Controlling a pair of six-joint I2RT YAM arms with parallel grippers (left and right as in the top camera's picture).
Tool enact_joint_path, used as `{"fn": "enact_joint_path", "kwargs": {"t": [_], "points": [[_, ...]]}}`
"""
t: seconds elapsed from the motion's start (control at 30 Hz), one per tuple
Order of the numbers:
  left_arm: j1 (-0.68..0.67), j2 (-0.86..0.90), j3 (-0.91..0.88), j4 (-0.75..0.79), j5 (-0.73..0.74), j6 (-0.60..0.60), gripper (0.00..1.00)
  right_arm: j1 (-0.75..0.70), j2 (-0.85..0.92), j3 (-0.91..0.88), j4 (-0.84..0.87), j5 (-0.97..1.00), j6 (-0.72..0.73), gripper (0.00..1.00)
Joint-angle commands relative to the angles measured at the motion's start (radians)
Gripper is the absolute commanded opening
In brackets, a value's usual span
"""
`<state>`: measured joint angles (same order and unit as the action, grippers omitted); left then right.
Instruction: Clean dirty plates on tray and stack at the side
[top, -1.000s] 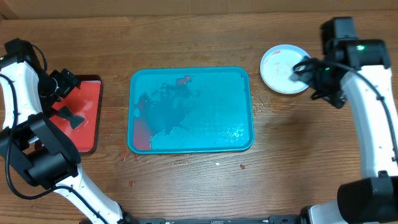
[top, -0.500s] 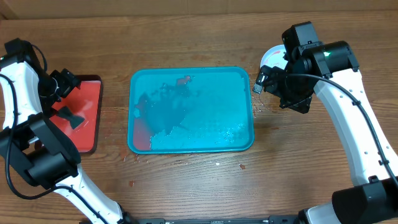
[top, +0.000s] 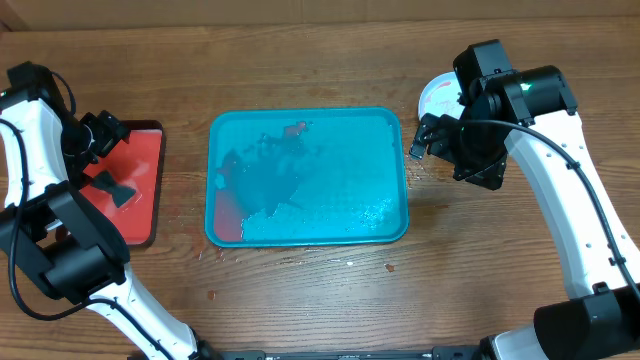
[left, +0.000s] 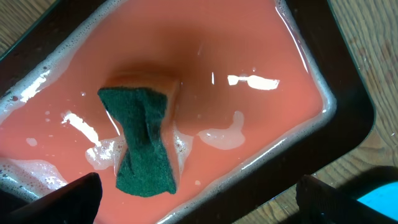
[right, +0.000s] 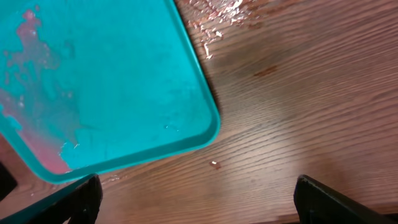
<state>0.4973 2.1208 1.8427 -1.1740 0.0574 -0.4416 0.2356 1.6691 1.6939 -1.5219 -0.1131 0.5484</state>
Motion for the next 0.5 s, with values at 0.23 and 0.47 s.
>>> {"fn": "enact_joint_path", "kwargs": {"t": [0.23, 0.47], "points": [[-0.007, -0.010, 0.020, 0.001, 0.006, 0.008, 1.00, -0.002, -0.158, -0.140, 0.250, 0.044, -0.120, 1.00], [-0.009, -0.010, 0.020, 0.001, 0.006, 0.008, 1.00, -0.002, -0.451, -0.531, 0.598, 0.037, -0.120, 1.00]]}}
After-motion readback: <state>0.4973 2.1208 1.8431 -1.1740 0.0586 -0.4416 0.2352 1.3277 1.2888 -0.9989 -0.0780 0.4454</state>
